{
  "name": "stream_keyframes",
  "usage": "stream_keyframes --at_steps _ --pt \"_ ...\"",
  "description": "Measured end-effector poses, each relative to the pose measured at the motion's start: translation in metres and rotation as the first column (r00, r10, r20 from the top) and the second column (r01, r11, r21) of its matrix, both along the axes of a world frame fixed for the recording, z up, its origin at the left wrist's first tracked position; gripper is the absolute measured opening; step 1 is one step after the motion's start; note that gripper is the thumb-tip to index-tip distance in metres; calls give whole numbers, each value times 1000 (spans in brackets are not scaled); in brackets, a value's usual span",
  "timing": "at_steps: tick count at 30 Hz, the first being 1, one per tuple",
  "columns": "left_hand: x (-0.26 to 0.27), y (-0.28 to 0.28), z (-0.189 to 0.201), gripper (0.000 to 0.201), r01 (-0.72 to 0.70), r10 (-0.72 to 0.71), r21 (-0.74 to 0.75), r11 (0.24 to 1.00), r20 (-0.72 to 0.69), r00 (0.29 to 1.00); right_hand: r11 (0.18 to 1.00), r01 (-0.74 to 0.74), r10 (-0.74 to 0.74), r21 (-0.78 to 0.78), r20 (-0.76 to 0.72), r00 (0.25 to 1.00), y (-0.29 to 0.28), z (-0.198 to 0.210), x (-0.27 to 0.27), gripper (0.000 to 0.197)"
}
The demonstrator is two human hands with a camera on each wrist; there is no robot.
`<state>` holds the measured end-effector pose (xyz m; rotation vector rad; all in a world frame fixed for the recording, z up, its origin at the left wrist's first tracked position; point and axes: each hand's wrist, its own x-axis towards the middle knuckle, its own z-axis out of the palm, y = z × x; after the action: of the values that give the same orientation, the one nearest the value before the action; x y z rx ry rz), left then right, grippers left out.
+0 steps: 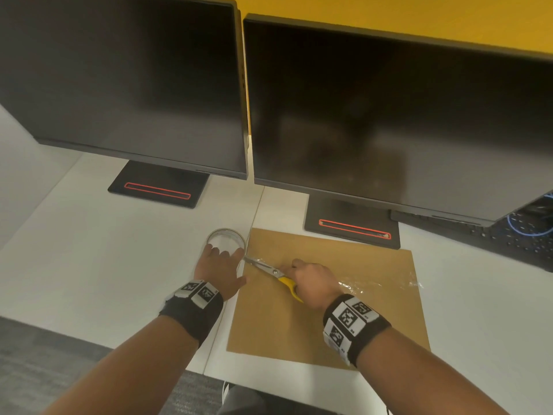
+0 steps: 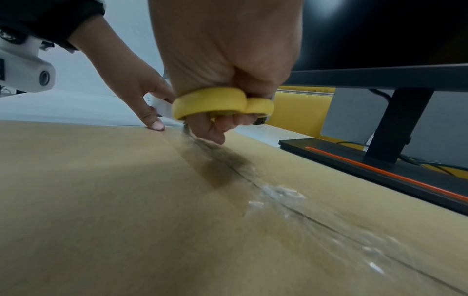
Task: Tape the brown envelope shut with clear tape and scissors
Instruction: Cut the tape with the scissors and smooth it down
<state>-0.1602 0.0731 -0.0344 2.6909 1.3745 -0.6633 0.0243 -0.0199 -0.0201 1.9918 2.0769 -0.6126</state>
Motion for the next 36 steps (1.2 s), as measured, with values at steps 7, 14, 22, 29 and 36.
stream_keyframes --at_steps 7,14,22,29,36 --pt "0 3 0 80 -125 125 12 992 43 991 998 60 -58 24 -85 995 -1 -11 -2 57" --pt "-2 -8 -1 59 -184 181 6 983 154 971 979 205 -194 -9 -368 909 -24 -17 37 56" --pt "4 -27 -3 41 -185 202 -107 977 174 964 976 102 -168 -193 -362 917 -63 -19 47 53" --pt "15 -33 -3 50 -248 258 -94 964 124 958 996 -10 -13 -89 -253 967 -70 -9 44 54" --pt "36 -54 5 59 -196 184 111 974 107 977 995 -36 54 96 -192 980 -90 -13 51 41"
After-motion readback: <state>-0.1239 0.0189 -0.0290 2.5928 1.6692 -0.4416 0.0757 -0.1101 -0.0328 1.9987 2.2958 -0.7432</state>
